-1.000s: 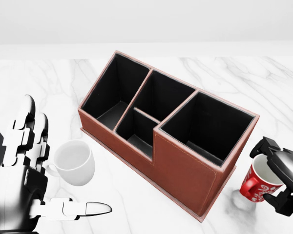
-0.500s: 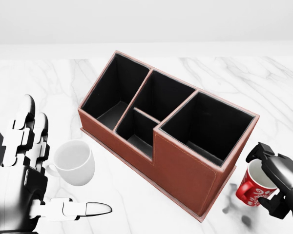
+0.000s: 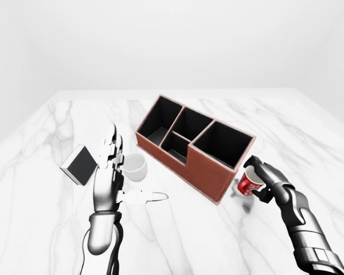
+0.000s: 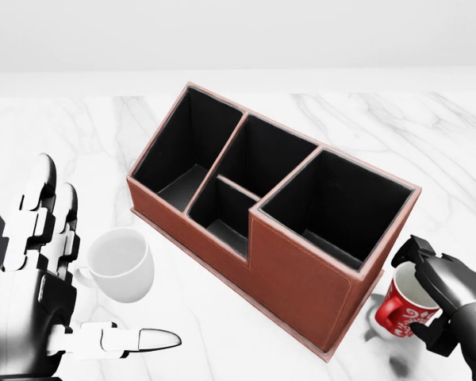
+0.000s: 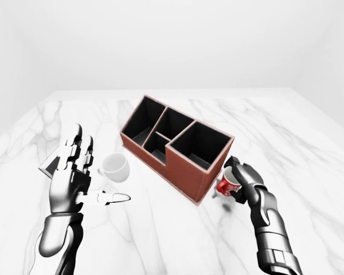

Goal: Pick up the red mug and place it to the right of the caddy.

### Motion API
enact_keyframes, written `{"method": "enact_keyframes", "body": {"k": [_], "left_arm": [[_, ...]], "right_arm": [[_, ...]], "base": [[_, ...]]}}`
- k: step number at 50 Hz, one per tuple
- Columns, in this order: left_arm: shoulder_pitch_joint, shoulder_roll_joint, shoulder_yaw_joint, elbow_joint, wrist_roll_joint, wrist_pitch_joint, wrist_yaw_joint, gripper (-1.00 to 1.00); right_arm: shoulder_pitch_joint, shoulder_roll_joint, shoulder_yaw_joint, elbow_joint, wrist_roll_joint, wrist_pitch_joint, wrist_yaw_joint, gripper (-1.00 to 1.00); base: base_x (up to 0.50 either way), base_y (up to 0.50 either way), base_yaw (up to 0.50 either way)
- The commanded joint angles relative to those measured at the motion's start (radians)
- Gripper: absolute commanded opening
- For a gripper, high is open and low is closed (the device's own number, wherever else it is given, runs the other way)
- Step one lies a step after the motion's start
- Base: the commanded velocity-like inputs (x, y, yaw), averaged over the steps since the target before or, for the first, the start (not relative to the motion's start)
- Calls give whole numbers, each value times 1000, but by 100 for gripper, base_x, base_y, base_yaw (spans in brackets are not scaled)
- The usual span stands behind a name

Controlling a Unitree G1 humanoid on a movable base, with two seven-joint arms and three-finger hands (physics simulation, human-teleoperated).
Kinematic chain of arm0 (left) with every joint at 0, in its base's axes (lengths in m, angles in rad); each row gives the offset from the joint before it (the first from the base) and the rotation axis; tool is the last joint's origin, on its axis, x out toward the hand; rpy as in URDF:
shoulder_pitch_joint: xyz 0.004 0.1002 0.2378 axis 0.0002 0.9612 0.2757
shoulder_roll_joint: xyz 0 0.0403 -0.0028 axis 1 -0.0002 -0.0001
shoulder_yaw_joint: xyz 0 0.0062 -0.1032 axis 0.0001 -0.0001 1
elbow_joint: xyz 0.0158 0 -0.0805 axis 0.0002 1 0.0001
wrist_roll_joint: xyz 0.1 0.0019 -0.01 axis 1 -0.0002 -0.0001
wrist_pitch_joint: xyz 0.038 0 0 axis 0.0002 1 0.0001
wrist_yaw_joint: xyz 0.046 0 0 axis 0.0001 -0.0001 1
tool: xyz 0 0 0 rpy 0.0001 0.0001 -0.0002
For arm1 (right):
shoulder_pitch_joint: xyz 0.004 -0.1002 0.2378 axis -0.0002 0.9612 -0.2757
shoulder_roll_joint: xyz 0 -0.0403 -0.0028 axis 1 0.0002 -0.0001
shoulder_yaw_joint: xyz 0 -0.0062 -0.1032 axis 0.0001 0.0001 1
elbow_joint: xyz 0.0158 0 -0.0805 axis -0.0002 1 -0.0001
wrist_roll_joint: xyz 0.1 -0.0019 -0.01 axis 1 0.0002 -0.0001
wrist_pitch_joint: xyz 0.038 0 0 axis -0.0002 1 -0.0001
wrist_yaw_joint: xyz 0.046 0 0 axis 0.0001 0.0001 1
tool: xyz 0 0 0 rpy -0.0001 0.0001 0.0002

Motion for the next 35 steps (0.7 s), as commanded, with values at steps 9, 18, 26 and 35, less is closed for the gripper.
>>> {"method": "enact_keyframes", "body": {"k": [9,18,26,35], "left_arm": [[-1,-2,-3,1,2,0,10,100],[1,-1,-3,-2,2,0,10,100],[0,-2,-5,6,3,0,10,100],[0,-1,-5,8,2,0,9,100]], "right_arm": [[-2,-9,8,29,113,0,-91,-100],[0,-3,22,60,100,0,-117,-100],[-22,-9,43,161,91,0,-173,-100],[-52,-17,67,258,91,0,-227,-100]], "base": [[0,0,0],[0,0,0],[0,0,0],[0,0,0]]}}
